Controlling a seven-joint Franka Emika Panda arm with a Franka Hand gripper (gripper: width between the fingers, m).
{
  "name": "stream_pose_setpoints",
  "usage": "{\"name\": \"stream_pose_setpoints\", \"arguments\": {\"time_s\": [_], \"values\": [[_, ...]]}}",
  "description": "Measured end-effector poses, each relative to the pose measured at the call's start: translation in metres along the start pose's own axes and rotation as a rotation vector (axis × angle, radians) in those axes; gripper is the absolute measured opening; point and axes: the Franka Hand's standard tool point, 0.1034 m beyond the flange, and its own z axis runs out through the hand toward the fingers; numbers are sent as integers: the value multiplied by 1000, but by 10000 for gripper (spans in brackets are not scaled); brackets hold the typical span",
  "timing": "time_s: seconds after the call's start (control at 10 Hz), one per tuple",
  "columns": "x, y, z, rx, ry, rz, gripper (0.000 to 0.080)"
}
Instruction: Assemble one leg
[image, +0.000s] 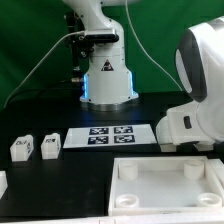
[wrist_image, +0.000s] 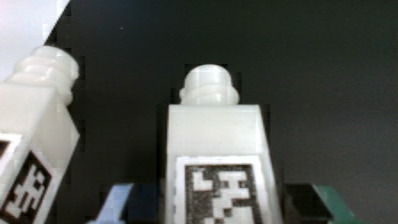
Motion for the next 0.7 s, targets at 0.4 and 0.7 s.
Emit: {"name": "stream_pose_setpoints", "arguments": {"time_s": [0.4, 0.7], "values": [[0, 0, 0, 0, 0, 0, 289], [0, 0, 0, 0, 0, 0, 291]]}}
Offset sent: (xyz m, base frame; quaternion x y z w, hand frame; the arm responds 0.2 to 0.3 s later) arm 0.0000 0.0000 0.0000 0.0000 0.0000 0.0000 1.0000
